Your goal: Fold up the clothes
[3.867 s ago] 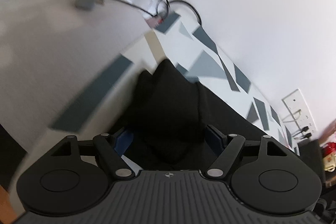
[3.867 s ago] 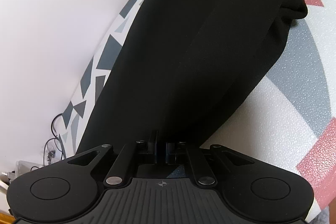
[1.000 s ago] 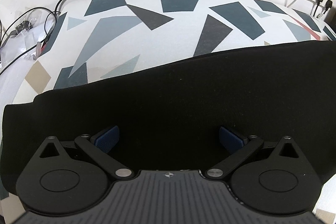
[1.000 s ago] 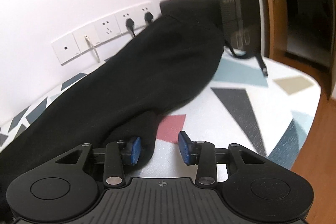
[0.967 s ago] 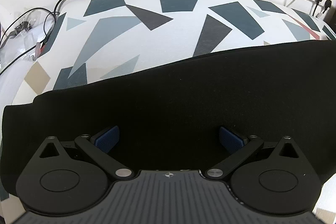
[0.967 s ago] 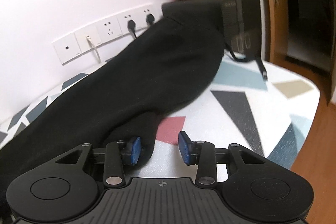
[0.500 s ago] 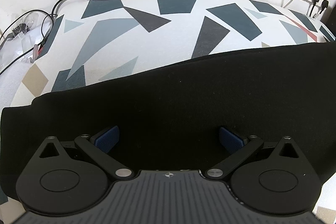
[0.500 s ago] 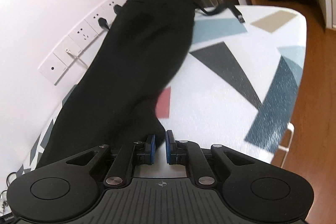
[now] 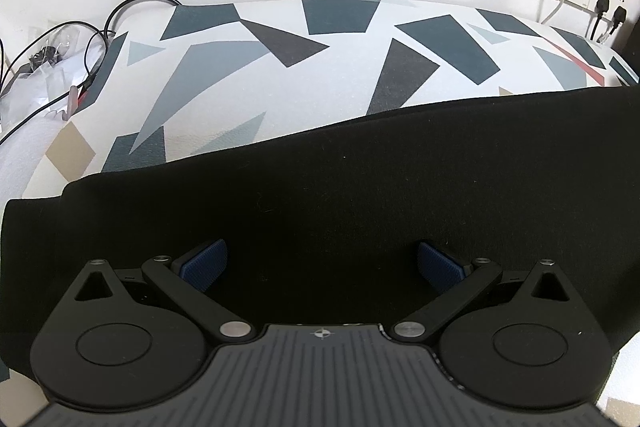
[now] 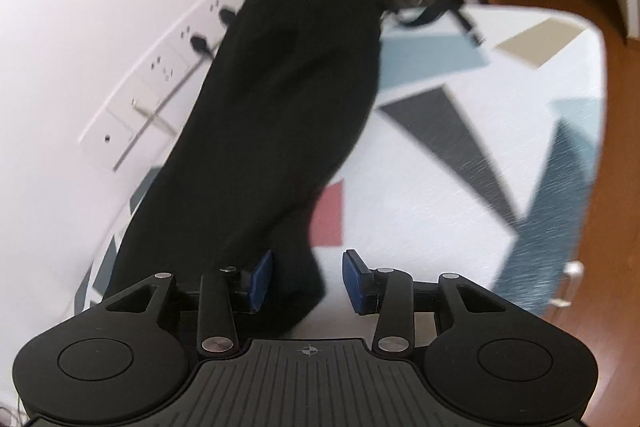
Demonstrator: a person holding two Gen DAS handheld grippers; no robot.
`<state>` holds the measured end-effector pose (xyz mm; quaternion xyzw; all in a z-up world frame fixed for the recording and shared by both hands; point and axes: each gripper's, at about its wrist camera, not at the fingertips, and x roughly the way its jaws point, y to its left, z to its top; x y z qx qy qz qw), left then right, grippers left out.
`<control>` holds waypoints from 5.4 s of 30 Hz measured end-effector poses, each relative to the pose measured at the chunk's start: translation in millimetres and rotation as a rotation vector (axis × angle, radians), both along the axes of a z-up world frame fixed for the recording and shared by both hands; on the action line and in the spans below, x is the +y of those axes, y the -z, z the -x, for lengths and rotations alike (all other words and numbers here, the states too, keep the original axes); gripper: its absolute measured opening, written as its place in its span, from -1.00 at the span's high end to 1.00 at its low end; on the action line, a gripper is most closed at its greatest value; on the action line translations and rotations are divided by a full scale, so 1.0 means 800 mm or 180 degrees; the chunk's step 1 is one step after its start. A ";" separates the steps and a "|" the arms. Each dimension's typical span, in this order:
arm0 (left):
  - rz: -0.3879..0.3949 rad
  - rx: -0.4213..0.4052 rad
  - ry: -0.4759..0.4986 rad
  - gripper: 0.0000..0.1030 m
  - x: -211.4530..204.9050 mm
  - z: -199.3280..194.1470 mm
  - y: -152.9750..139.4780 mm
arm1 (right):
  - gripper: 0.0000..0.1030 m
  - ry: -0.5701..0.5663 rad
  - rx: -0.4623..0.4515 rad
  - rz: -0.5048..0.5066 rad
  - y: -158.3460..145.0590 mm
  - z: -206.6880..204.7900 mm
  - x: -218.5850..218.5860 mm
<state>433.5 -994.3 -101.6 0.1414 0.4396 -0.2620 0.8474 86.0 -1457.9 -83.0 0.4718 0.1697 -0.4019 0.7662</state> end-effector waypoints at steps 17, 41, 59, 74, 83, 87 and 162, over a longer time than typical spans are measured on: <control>0.0014 -0.0004 0.0080 -1.00 0.001 -0.001 -0.001 | 0.79 -0.0158 0.0116 -0.0023 -0.015 0.021 0.019; 0.0054 -0.0041 0.0079 -1.00 0.001 -0.001 0.000 | 0.76 -0.0154 0.0308 -0.0032 -0.012 0.013 0.030; 0.0059 -0.0050 0.0088 -1.00 0.001 -0.002 0.000 | 0.76 -0.0156 0.0312 -0.0053 -0.009 0.012 0.028; 0.0051 -0.0042 0.0089 -1.00 0.001 -0.002 0.000 | 0.75 -0.0156 0.0331 -0.0070 -0.009 0.012 0.028; 0.0053 -0.0051 0.0092 -1.00 0.001 -0.001 0.001 | 0.75 -0.0186 0.0366 -0.0043 -0.008 0.012 0.030; 0.0049 -0.0053 0.0092 -1.00 0.001 -0.001 0.001 | 0.75 -0.0174 0.0355 -0.0060 -0.008 0.013 0.029; -0.0053 0.0060 0.0085 -1.00 -0.120 0.014 -0.005 | -0.98 -0.1130 0.0715 0.0619 -0.016 0.014 -0.178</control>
